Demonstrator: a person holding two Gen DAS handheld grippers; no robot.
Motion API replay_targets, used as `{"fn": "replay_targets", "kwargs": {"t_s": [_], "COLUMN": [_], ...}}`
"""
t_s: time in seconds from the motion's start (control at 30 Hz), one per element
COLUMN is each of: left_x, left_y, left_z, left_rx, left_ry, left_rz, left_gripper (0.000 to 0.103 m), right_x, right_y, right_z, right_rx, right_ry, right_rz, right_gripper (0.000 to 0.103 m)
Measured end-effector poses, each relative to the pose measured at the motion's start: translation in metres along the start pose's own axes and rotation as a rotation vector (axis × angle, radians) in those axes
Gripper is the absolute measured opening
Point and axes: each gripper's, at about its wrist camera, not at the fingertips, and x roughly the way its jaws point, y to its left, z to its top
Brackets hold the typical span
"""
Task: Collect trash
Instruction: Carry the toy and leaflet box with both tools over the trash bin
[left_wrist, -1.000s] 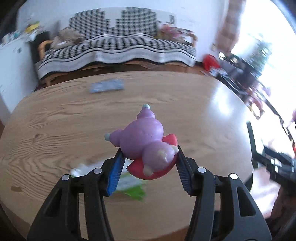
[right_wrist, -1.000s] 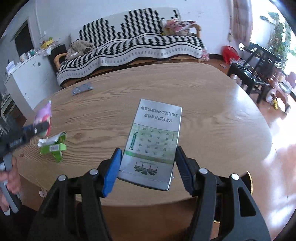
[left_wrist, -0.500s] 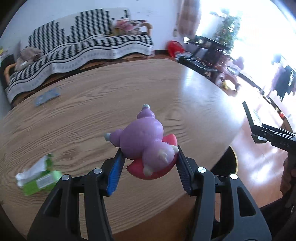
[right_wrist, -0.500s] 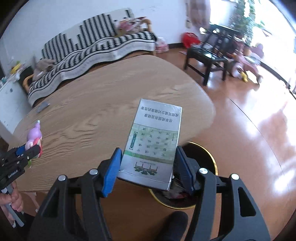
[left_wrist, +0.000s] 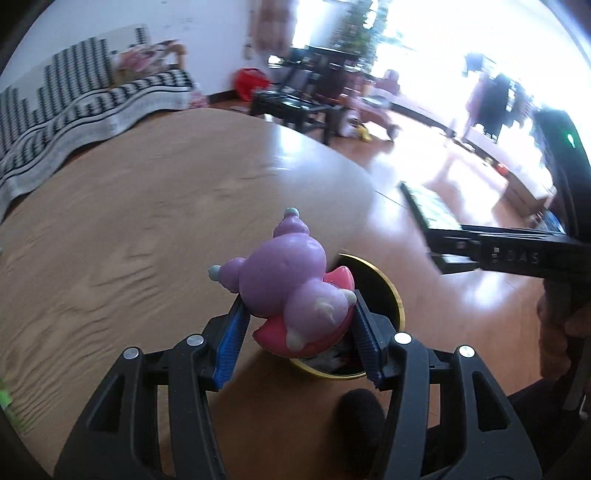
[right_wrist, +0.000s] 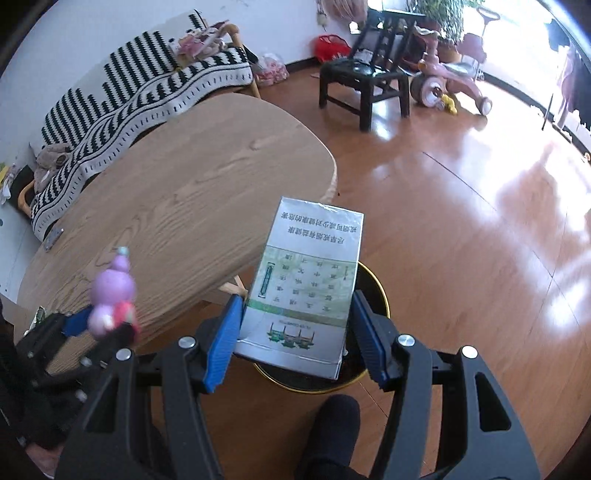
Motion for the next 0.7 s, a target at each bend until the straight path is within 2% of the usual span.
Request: {"fn": "replay_targets", "kwargs": {"t_s": [0.17,0.43,0.7], "left_x": [0.029,0.067,0.079], "left_y": [-0.027,-0.038,-0.043], "left_z": [0.004,0.011,0.013], "left_rx": [0.024,0.062,0.088], "left_ry": [0.022,0.075,0.082], "left_rz": [-0.063,-0.083,-0.102], "left_gripper": [0.053,0.053,0.054], "right_x": [0.012,0.033,0.052], "right_y": [-0.011,-0.017,-0.013], "right_z": [0.0,0.002,0.005], "right_rx": [0.037,0.069,0.073], "right_ry": [0.044,0.103,0.14], "right_rz": [0.008,0.007,-0.008], "right_gripper": [0.059,0.059,0.059]}}
